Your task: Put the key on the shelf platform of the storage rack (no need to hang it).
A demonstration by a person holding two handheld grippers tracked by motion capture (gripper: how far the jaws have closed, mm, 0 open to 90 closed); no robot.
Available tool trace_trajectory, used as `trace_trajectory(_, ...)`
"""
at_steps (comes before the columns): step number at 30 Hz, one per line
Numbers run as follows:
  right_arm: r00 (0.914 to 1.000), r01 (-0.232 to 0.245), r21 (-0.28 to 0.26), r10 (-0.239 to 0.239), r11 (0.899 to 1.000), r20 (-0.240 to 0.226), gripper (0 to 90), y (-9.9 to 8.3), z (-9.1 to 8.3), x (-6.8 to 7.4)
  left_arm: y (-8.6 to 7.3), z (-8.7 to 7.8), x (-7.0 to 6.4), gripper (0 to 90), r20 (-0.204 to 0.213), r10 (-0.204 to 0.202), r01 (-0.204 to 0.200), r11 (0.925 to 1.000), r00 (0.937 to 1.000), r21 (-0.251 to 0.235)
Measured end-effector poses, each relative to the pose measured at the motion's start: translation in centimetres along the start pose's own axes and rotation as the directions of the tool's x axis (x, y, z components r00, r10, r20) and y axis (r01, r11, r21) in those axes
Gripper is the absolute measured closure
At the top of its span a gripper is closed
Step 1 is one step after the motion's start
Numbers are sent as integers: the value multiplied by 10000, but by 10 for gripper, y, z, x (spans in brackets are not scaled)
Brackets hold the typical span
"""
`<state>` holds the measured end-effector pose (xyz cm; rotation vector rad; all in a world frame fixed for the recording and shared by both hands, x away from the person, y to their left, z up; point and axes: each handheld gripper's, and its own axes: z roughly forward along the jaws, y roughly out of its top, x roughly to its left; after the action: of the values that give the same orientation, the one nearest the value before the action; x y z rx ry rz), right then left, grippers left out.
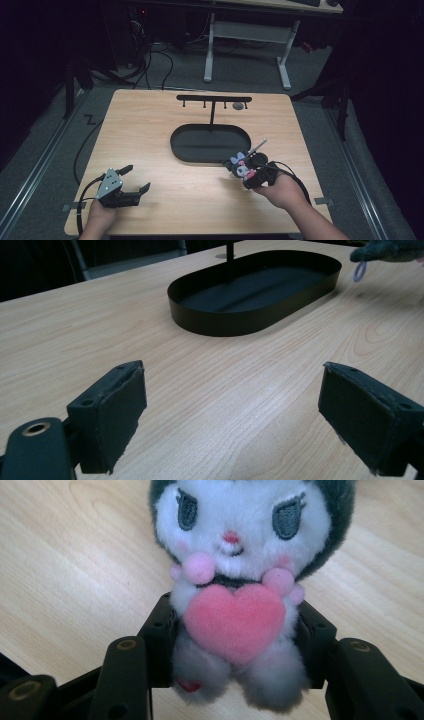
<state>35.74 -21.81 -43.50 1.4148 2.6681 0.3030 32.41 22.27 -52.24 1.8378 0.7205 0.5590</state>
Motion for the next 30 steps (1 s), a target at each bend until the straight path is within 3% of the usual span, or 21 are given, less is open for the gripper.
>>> trace_trajectory(6, 9998, -212, -188, 212, 9996, -29, 479, 8, -7, -7, 0, 2, 0, 131, -5, 17, -17, 10000, 10000, 97)
trace_trajectory(8, 9989, -370, -326, 361, 9988, -302, 479, 13, -10, -9, 0, 1, 1, 130, -13, -21, 22, 10000, 10000, 31)
trace_trajectory(17, 9998, -199, -492, 194, 9986, -110, 479, 38, -13, -11, 0, 2, 1, 132, -6, 18, -18, 10000, 10000, 60)
trace_trajectory(23, 9991, -433, -522, 433, 9977, -20, 479, 53, -11, -16, -1, 1, 1, 136, 44, -23, 22, 10000, 10000, 73)
trace_trajectory(30, 9993, -335, -657, 344, 9973, 126, 478, 66, -6, -19, -1, 1, 1, 146, -28, -3, 3, 10000, 10000, 75)
